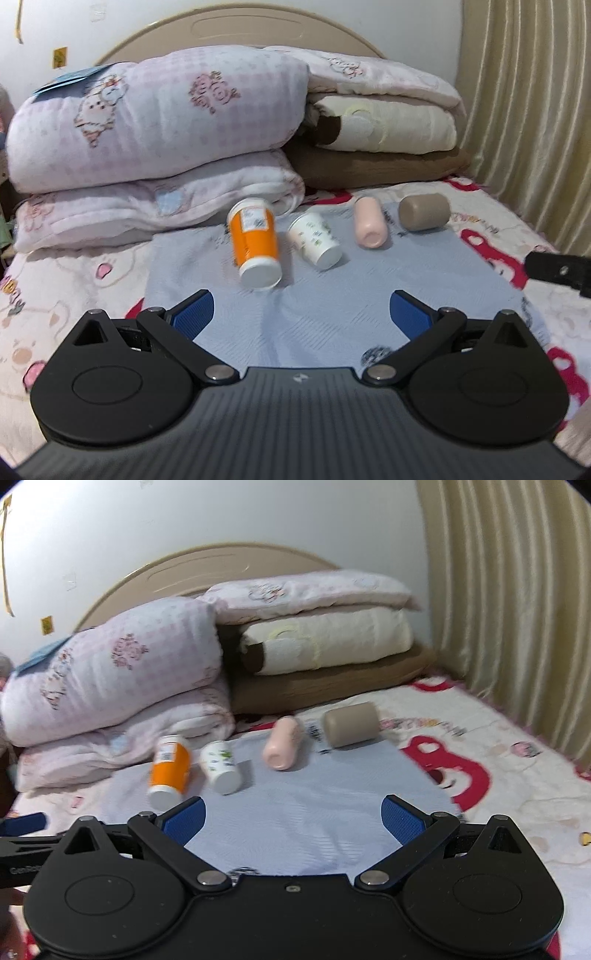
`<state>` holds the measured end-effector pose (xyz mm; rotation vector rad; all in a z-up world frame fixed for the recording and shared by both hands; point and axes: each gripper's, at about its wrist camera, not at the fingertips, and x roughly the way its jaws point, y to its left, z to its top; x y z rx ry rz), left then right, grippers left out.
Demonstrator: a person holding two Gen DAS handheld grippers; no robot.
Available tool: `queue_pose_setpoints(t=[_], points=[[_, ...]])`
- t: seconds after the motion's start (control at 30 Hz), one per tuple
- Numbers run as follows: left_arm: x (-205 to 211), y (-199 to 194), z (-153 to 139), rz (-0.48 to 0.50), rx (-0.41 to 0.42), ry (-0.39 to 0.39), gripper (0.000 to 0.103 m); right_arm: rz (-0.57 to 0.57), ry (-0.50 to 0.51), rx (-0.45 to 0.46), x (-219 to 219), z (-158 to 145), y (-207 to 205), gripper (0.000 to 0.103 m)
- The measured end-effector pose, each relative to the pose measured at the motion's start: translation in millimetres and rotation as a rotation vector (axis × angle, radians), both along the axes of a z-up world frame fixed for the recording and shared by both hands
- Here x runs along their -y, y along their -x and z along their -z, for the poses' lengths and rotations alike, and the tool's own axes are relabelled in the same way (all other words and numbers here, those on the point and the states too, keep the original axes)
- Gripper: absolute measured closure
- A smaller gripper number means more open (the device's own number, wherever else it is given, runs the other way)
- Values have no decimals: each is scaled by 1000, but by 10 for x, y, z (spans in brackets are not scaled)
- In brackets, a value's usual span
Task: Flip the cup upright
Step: 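Move the right gripper to the pink cup lying on its side and grasp it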
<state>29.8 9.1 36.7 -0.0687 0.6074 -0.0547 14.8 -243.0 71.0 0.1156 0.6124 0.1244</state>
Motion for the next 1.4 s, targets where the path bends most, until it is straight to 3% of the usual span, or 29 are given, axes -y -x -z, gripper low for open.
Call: queue_pose_setpoints(t=[0.17,0.33,0.43,0.6,0.77,0.87,1.17,1.37,1.4], points=[[-30,-459,-234,33,-15,22,0,-137,-35,-41,-72,-81,-513,0],[14,-1001,-270,43,-46,43,0,-205,-78,-94,-110,121,-1178,1],[58,-1394,-175,57,-93,91,0,-232,-74,-94,-112,287,-1465,1],[235,-2140,123,96,-176,123,2,-219,-158,-71,-64,715,-1997,3],[409,-2612,381,127,-196,113,2,-178,-117,-35,-103,1084,-2339,6],[498,-2886,538,163,-222,154,4,-164,-98,-25,-160,1230,-2546,6],[710,-3296,793,210,-259,220,7,-108,-147,-60,-218,1586,-3040,6],[660,-3307,837,191,-265,214,8,-68,-101,-83,-285,1766,-3176,6],[638,-3295,838,187,-267,222,8,-69,-102,-91,-277,1792,-3178,11]])
